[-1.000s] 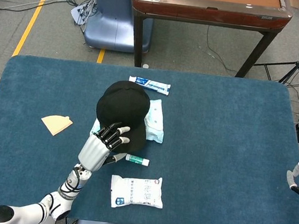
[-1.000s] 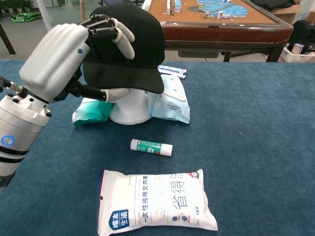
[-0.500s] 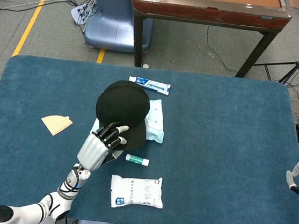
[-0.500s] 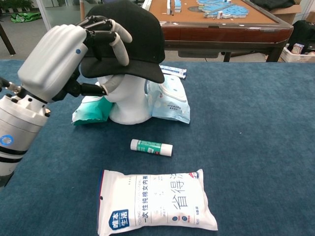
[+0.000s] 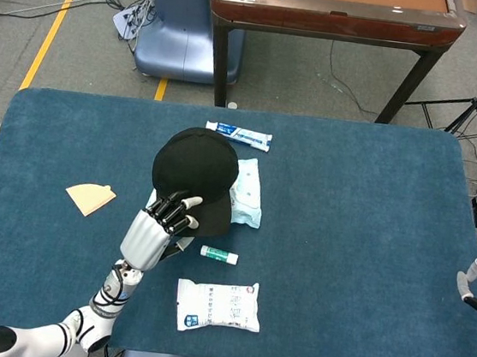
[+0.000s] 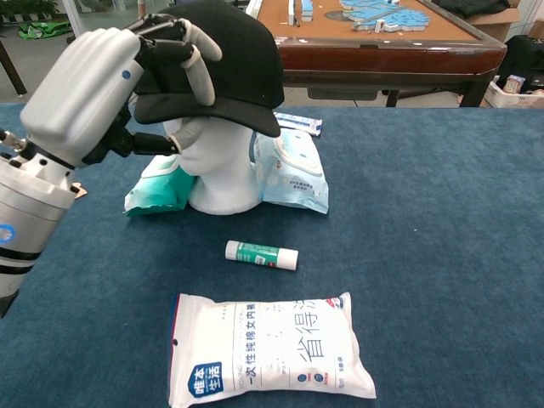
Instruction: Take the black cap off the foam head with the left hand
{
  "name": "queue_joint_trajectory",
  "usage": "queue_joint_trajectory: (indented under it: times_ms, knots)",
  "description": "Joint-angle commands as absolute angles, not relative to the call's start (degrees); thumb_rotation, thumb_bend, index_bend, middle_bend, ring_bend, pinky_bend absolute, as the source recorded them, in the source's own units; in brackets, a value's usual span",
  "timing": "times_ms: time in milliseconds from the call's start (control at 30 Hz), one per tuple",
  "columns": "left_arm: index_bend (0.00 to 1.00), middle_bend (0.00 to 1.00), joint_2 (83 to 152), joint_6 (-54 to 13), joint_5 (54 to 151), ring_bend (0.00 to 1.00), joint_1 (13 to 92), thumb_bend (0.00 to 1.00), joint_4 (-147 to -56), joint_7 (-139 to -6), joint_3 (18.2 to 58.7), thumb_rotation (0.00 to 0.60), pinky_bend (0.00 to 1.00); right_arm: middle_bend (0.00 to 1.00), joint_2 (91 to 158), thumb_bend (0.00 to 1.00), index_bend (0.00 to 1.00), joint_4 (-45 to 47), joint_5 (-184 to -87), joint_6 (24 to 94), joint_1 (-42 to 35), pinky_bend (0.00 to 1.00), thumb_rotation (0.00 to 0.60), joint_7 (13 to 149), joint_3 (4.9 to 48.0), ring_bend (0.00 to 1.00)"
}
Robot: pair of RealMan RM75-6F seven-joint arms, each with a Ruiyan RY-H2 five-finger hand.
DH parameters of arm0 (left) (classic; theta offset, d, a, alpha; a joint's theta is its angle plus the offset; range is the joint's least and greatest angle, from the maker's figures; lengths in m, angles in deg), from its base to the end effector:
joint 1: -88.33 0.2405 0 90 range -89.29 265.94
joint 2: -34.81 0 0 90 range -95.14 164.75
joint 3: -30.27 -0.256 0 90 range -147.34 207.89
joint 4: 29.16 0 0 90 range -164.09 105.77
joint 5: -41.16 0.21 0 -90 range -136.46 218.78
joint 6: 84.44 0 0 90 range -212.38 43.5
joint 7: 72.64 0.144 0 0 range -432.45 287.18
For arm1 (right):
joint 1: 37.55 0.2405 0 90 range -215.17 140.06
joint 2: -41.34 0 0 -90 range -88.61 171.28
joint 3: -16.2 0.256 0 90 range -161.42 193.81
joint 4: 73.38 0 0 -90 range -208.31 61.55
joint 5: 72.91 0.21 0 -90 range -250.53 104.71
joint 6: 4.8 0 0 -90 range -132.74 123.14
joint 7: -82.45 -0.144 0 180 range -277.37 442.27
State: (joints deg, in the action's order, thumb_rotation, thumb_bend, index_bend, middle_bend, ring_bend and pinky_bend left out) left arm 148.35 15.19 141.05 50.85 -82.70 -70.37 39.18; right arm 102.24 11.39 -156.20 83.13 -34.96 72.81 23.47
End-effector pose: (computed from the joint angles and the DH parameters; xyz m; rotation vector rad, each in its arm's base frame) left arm -0.1083 0.2892 -0.0267 -1.4915 -0.3645 -1.7350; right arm -0.3413 -0.1843 0.2141 1.2464 -0.8209 0.9349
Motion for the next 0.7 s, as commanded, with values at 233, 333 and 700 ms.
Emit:
queue_joint_trajectory:
  times_ms: [233, 333, 700]
  knots:
    - [0.59, 0.28, 146.43, 15.08, 140.78, 0.18, 50.97, 0.36, -87.17, -68.64, 39.99, 0.600, 0.43, 0.60, 102.35, 0.44, 0.75, 11.37, -156.26, 83.00, -34.88, 0.56, 0.600, 72.81, 23.44, 0.51]
    - [0.59, 0.28, 146.11, 15.42, 141.07, 0.18, 50.61, 0.36, -88.25, -67.07, 40.71, 0.600, 0.43, 0.60, 102.39, 0.44, 0.75, 11.42, -156.33, 82.97, -34.80, 0.56, 0.600, 72.79, 23.46, 0.51]
    - [0.59, 0.28, 144.31, 15.25, 141.59, 0.18, 48.75, 0.36, -91.10, -63.34, 43.54, 0.600, 0.43, 0.60, 102.63, 0.44, 0.75, 11.48, -156.62, 82.76, -34.54, 0.56, 0.600, 72.86, 23.38, 0.51]
